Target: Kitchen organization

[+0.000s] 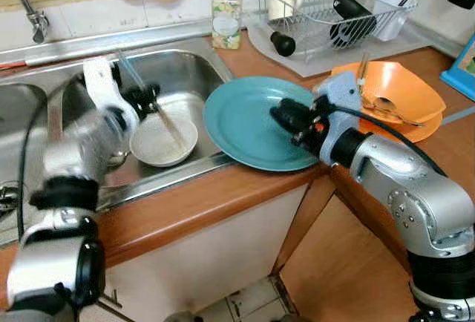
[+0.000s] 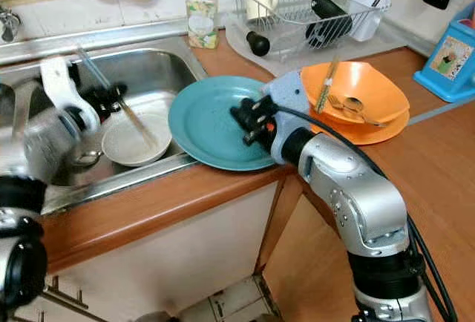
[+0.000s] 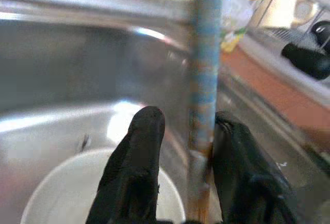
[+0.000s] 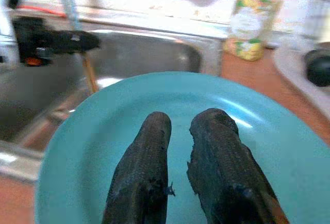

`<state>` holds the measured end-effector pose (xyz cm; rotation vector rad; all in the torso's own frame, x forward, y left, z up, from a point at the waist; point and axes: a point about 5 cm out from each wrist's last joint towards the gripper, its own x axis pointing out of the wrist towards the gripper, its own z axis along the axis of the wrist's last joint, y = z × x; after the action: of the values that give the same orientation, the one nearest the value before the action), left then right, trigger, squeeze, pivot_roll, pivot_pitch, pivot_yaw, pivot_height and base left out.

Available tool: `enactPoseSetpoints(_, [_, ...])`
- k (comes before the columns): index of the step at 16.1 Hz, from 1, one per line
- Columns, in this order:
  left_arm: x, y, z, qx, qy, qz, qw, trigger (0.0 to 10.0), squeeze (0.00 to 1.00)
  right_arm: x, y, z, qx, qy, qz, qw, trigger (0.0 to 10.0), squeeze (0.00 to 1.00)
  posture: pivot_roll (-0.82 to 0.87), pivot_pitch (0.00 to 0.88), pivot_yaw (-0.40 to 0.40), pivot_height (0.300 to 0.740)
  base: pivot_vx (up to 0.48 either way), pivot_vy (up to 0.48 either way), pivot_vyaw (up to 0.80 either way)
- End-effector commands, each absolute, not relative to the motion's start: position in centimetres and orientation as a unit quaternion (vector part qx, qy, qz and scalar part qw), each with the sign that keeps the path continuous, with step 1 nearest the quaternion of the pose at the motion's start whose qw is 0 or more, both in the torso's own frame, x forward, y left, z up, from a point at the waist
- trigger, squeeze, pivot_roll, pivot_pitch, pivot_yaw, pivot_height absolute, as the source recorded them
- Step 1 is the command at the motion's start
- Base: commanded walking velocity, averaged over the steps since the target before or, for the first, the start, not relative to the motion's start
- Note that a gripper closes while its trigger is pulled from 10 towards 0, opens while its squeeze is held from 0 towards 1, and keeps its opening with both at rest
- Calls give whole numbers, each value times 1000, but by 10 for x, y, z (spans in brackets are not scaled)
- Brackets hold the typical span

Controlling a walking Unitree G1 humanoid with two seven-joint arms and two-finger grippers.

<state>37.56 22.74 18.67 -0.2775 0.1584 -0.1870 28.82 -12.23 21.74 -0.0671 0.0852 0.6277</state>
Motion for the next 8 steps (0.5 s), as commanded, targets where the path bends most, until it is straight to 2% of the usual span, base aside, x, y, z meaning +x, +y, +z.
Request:
enactPoseSetpoints(1, [375,228,195,-130,65,-104,984,10000,1000,291,-129,221,-33,41,283,958,10000,0,-152,0,26,740,0,0,0])
enactPoseSetpoints(5, [373,228,204,-76,42,-118,989,10000,1000,289,-146,217,-26,72,226,971,10000,0,-130,0,26,740,0,0,0])
enactPoseSetpoints(7, [371,221,213,-85,21,-152,984,10000,1000,284,-147,216,-20,81,225,971,10000,0,-130,0,32,740,0,0,0])
enactPoseSetpoints(8, [367,207,217,-119,13,-208,971,10000,1000,279,-149,216,-4,91,225,970,10000,0,-132,0,34,740,0,0,0])
